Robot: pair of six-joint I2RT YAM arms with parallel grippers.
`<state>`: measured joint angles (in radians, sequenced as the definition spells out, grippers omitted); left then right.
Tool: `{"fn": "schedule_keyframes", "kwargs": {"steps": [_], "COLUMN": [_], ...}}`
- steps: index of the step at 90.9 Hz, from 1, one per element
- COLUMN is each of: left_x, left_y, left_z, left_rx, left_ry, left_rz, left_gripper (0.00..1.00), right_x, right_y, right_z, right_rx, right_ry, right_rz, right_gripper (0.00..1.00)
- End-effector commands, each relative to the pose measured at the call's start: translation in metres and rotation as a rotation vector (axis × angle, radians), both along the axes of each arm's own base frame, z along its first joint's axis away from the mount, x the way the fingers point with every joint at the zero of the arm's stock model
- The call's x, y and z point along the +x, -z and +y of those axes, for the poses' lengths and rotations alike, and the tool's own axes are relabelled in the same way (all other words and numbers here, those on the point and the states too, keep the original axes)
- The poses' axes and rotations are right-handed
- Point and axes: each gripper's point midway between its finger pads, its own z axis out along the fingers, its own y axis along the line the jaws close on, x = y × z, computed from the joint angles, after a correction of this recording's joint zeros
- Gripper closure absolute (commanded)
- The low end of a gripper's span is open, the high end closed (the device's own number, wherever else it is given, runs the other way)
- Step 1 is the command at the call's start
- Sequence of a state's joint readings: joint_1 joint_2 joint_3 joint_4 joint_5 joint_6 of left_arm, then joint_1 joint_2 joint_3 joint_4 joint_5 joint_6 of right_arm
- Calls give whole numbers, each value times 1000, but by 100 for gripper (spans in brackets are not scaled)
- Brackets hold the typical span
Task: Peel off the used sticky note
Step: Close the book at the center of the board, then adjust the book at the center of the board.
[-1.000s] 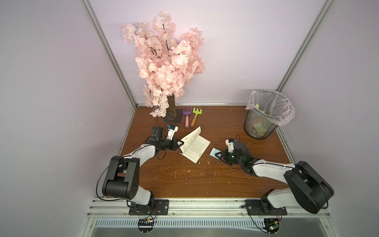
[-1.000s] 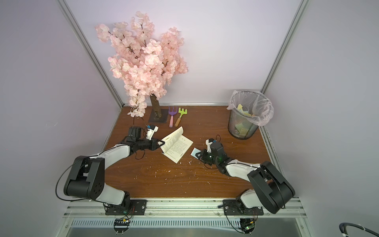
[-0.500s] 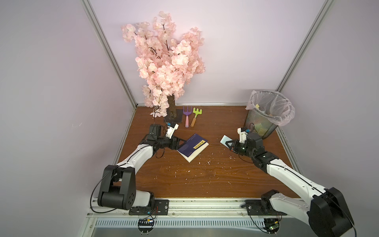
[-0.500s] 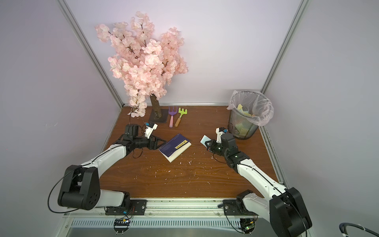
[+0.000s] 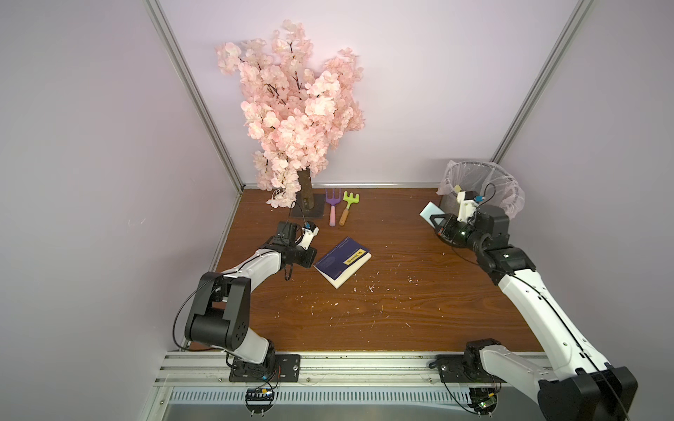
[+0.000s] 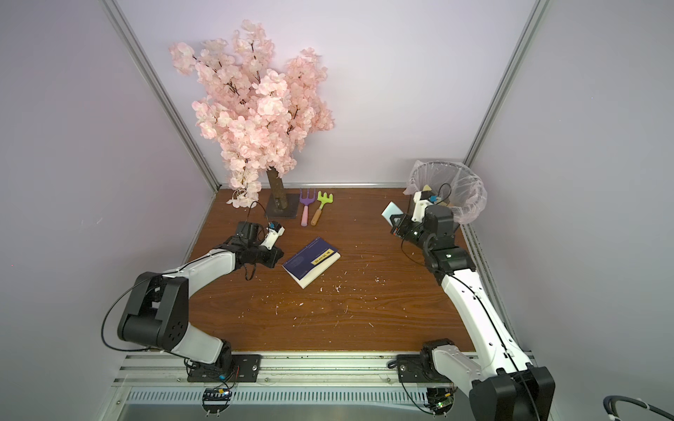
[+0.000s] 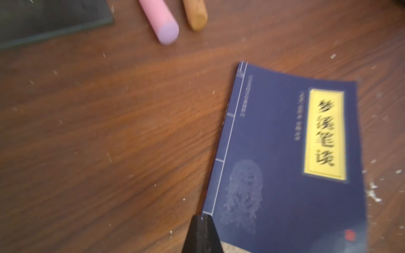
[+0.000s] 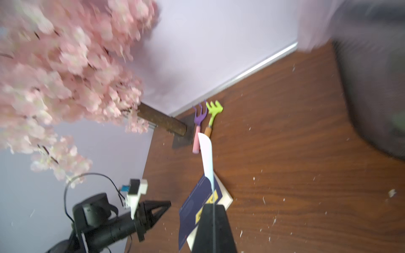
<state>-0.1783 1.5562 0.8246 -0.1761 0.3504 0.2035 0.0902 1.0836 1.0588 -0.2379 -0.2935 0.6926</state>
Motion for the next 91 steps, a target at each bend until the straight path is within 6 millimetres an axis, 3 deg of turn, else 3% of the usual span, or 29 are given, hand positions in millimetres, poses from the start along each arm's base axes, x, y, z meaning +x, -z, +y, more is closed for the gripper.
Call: {"fn": "schedule_keyframes", "kwargs": {"steps": [1,22,36,58,74,91], "left_x": [-8,-25,-48,-102,-120,-127], "left_y": [17,42,48,57,42,17], "left_z": [6,-2,-19,-54,-72,-88], "left_rx": [106,151,143,115,31,-65], "left_ry": [8,55,161,380,460,505], "left_rz": [32,114,173,268,285,265], "left_gripper": [97,97,97,98,97,97], "right_x": [8,36,54,81,106,113], "right_y": [-22,-63,-55,-51,-37,-12], "right_z": [-27,-92,-128,-159,-174,-178], "right_rx": [-10,11,-4,-37,-72,-99], "right_ry": [39,189,276,340,367,362], "right_rz": [-21,-85,-52,-37,12,71], "right_gripper": [100,100,100,100,100,100]}}
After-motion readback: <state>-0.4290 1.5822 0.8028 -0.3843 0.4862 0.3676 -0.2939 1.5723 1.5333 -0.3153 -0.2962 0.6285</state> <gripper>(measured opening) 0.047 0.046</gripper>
